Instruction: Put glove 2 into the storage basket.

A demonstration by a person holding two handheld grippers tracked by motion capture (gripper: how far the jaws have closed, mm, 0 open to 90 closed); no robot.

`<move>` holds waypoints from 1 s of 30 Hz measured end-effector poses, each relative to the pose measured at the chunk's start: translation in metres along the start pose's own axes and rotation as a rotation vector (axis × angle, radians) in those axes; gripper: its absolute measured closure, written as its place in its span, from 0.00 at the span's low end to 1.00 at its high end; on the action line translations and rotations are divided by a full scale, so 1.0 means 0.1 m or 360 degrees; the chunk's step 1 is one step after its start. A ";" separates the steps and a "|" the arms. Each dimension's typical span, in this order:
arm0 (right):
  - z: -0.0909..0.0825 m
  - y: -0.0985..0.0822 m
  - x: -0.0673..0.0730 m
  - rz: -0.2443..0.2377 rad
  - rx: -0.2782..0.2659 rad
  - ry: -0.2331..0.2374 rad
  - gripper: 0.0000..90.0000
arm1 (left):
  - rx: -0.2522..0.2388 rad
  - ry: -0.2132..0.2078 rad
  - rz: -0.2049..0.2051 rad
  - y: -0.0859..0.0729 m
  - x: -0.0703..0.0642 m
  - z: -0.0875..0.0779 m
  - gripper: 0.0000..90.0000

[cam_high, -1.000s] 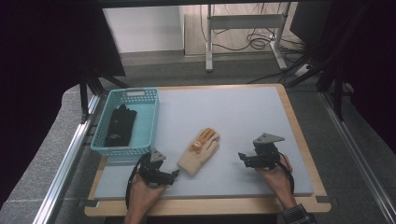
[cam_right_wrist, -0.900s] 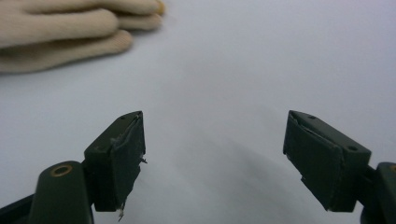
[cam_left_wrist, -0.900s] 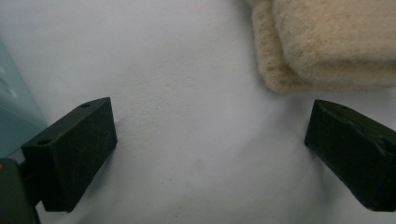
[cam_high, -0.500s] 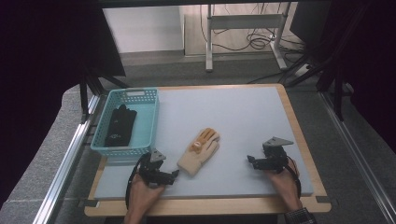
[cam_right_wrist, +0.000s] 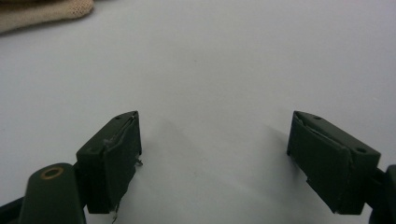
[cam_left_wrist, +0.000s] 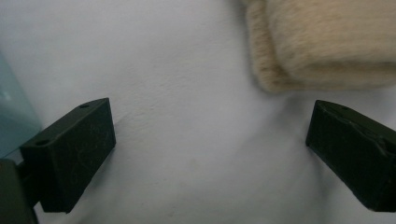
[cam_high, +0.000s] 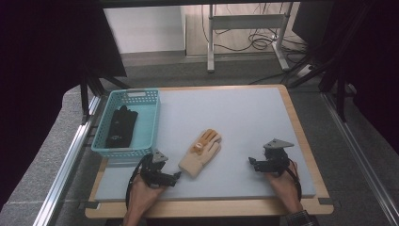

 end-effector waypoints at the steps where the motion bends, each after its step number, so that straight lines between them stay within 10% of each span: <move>1: 0.00 0.00 0.00 -0.0001 0.0000 0.0000 0.19 | -0.0001 -0.0020 -0.0001 0.01 -0.01 -0.01 0.02; 16: 0.00 0.00 0.00 -0.0001 -0.0002 -0.0002 0.19 | -0.0040 -0.0127 0.0024 0.50 -0.40 -0.18 0.04; 30: 0.00 0.00 0.00 -0.0003 -0.0004 -0.0003 0.19 | 0.0143 -0.0086 0.0072 0.82 -0.59 0.51 0.05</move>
Point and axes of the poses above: each handheld gripper's, and its own axes: z roughly forward along the jaws, y roughly out of its top, x roughly to its left, the point moved 1 cm from there along z, roughly forward along the jaws, and after that the axes turned 12 degrees about -z, right-handed, at the moved point
